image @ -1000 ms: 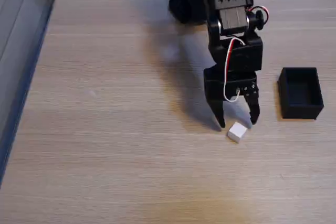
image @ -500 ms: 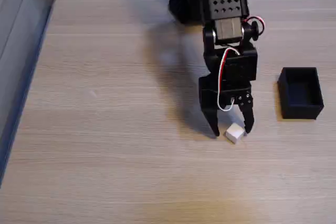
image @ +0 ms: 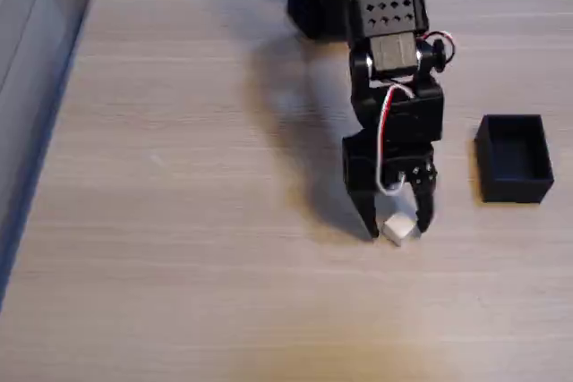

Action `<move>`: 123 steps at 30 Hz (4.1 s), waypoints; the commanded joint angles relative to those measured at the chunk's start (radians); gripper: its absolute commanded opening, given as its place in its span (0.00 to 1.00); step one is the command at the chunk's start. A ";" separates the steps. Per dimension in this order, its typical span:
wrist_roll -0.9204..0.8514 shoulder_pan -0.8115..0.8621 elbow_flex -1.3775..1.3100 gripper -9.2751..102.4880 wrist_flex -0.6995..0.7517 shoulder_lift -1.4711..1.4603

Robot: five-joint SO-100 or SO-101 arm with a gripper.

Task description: Pick a white block and place it in the black box.

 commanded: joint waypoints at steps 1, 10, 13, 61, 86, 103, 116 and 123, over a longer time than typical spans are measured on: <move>-0.021 -0.009 -0.038 0.27 -0.008 0.005; -0.049 -0.006 -0.040 0.24 0.006 0.000; -0.058 -0.003 -0.040 0.22 0.020 -0.002; 0.009 -0.595 0.107 0.08 0.390 0.591; 0.020 -0.459 -0.020 0.23 0.313 0.414; -0.163 -0.184 0.572 0.08 0.291 0.989; -0.097 0.015 1.135 0.08 0.451 1.578; -0.114 0.087 1.279 0.08 0.526 1.766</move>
